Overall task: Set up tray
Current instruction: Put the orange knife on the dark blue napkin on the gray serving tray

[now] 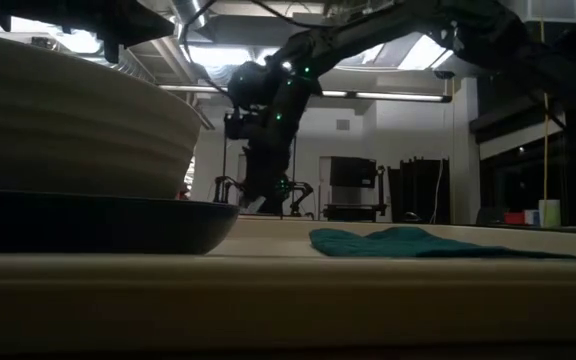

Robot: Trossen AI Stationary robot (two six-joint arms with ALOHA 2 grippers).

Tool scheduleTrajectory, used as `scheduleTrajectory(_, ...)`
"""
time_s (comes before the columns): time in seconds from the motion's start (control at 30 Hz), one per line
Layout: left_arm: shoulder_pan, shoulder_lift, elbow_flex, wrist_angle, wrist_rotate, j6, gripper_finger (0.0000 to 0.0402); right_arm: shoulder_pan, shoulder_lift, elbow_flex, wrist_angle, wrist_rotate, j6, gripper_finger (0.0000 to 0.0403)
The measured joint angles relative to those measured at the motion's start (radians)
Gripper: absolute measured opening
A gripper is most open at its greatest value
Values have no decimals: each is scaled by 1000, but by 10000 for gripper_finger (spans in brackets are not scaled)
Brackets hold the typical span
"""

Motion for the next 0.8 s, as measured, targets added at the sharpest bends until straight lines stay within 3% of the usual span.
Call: scheduleTrajectory(0.8, 0, 0, 0, -30, 0, 2, 33, 9, 70, -10, 73, 9, -49, 210)
